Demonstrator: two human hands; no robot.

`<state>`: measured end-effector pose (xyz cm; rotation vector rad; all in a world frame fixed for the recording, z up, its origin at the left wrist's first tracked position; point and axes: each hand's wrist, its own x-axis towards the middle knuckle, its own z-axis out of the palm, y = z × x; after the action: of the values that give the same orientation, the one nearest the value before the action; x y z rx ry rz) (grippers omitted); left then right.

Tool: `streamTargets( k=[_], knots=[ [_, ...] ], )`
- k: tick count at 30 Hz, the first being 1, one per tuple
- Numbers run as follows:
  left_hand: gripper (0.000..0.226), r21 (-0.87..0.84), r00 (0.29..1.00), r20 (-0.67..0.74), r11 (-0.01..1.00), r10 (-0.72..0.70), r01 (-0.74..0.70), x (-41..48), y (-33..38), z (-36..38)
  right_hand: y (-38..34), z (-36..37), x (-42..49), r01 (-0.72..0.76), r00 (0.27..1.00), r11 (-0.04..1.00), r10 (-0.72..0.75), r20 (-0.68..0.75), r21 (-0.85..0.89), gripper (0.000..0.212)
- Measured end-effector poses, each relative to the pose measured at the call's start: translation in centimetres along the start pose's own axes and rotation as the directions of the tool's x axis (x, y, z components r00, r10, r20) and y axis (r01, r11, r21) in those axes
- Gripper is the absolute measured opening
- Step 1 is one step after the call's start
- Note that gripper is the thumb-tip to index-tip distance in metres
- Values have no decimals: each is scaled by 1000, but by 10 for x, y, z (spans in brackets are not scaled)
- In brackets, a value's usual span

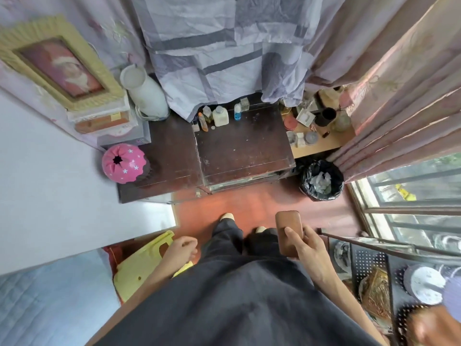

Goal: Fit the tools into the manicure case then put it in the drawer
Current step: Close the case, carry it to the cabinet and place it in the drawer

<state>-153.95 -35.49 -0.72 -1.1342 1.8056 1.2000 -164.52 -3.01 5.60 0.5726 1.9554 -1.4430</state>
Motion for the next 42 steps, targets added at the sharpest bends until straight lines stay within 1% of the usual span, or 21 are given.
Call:
streamTargets(
  k=[4, 6, 9, 13, 16, 18, 22, 23, 25, 28, 29, 31, 32, 34, 38, 42],
  knots=[
    [18, -122, 998, -22, 991, 56, -58, 13, 36, 19, -11, -3, 15, -18, 999, 1000, 18, 36, -25, 15],
    [19, -168, 998, -7, 984, 60, -61, 14, 44, 34, -15, -9, 26, -31, 998, 999, 33, 60, -37, 16],
    [18, -250, 999, -21, 967, 37, -41, 11, 51, 62, -17, -22, 44, -71, 993, 997, 72, 91, -20, 20],
    [14, -378, 996, -57, 925, -72, 45, -13, 39, 119, -10, -55, 75, -96, 982, 994, 102, 160, -46, 21],
    [14, -482, 974, -79, 863, -213, 150, -41, 21, 174, 2, -80, 98, -109, 964, 990, 127, 233, -89, 21],
    [14, -519, 953, -91, 831, -289, 202, -56, 10, 205, 12, -93, 112, -115, 958, 988, 138, 251, -103, 18],
    [12, -547, 935, -91, 802, -341, 239, -59, 3, 242, 34, -107, 128, -163, 953, 982, 181, 245, -94, 5],
    [12, -549, 936, -88, 800, -342, 240, -52, 4, 246, 40, -107, 133, -172, 951, 981, 189, 246, -90, 6],
    [12, -550, 940, -87, 802, -331, 232, -28, 8, 254, 55, -104, 143, -196, 942, 977, 212, 261, -84, 4],
    [13, -532, 953, -79, 820, -293, 208, 26, 13, 269, 81, -91, 170, -207, 936, 976, 218, 277, -68, 28],
    [14, -533, 960, -75, 824, -270, 190, 49, 13, 276, 91, -85, 182, -198, 938, 977, 211, 276, -73, 32],
    [16, -553, 969, -61, 817, -237, 165, 97, 16, 291, 115, -71, 213, -194, 939, 978, 208, 275, -79, 31],
    [15, -580, 971, -53, 798, -235, 161, 122, 18, 299, 126, -64, 230, -199, 939, 977, 211, 271, -72, 29],
    [13, -648, 968, -29, 742, -248, 171, 174, 21, 314, 152, -48, 266, -207, 942, 976, 216, 256, -59, 34],
    [21, -782, 949, 52, 579, -311, 232, 278, 22, 338, 205, -17, 330, -210, 952, 978, 203, 231, 9, 38],
    [27, -838, 951, 67, 501, -301, 217, 344, 23, 353, 246, -5, 370, -182, 955, 983, 178, 239, -4, 34]
  ],
)
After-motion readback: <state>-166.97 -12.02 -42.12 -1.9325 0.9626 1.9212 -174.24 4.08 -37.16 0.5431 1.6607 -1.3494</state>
